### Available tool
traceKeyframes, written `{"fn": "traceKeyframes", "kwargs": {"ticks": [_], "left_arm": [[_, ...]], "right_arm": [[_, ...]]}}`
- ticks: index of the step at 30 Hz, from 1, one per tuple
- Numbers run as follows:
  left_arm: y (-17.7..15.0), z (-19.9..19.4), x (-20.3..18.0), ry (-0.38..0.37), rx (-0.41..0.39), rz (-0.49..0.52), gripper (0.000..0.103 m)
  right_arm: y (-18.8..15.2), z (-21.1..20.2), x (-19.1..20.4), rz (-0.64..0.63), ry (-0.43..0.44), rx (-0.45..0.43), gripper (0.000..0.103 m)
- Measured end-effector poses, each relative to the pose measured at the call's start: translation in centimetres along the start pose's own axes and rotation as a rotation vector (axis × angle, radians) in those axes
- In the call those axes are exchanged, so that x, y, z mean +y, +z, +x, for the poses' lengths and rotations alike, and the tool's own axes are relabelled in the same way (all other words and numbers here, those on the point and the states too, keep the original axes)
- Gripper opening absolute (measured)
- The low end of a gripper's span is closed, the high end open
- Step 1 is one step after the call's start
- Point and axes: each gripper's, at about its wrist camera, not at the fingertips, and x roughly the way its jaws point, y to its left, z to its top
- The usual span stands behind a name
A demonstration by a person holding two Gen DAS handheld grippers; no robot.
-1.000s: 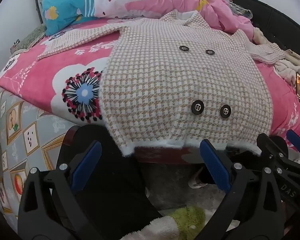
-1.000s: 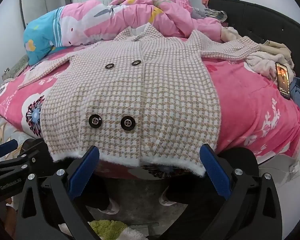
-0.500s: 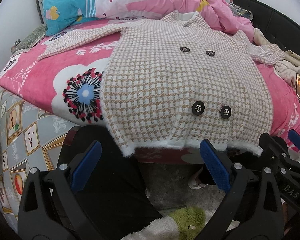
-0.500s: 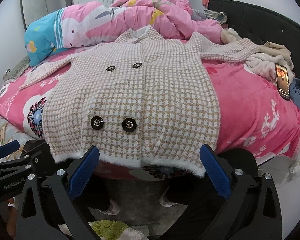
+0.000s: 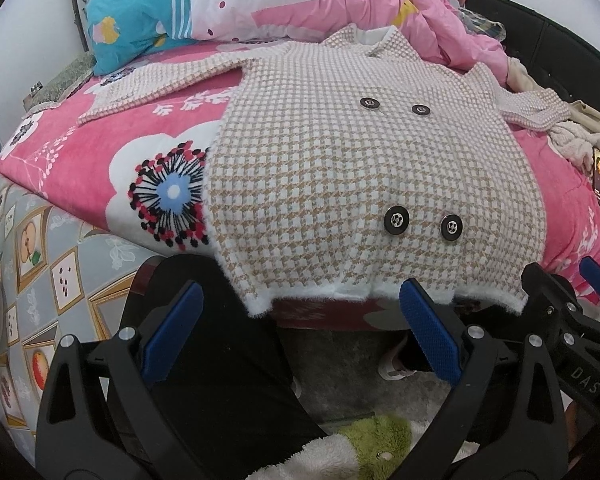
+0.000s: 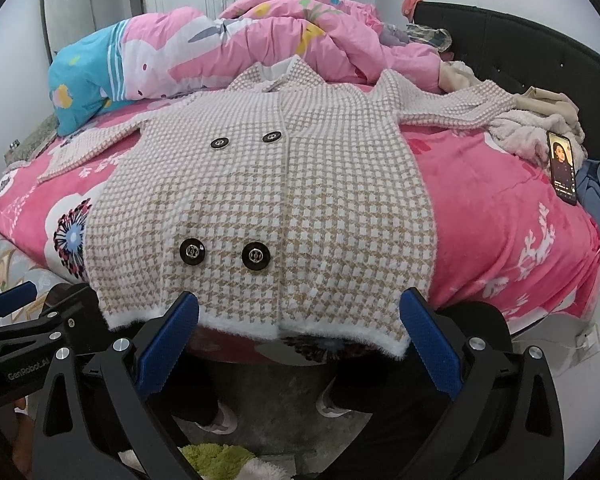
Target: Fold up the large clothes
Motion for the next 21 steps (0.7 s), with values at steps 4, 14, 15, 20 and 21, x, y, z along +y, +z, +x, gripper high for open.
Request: {"fn": "traceKeyframes", "kwargs": {"ticks": [4,14,15,20,21], "left_arm": [[0.09,-0.24,-0.04,0.003,-0.008,0.002,0.095],[0.03,-0.58,0.04,0.006,-0.018,0.004,0.095],[0.02,-0.58,0.04,0.006,-0.018,0.004,0.095],[0.05,-0.67,0.09,0.007,-0.019,0.003,0.095],[0.03,-0.65,0.08,0.007,-0.019,0.004,0.095]], "right_arm": [[0.09,-0.19,0.1,-0.006,0.0,-0.009,0.098],[0.11,-0.37,0.2,-0.012,0.001,-0.018,0.098],[0.14,-0.38,0.21,-0.013,0.0,-0.02,0.098],[0.15,-0.48,0.31,-0.014,0.001,-0.023,0.098],[0.14,-0.48,0.3,-0.014,0.002,-0.023,0.098]]}}
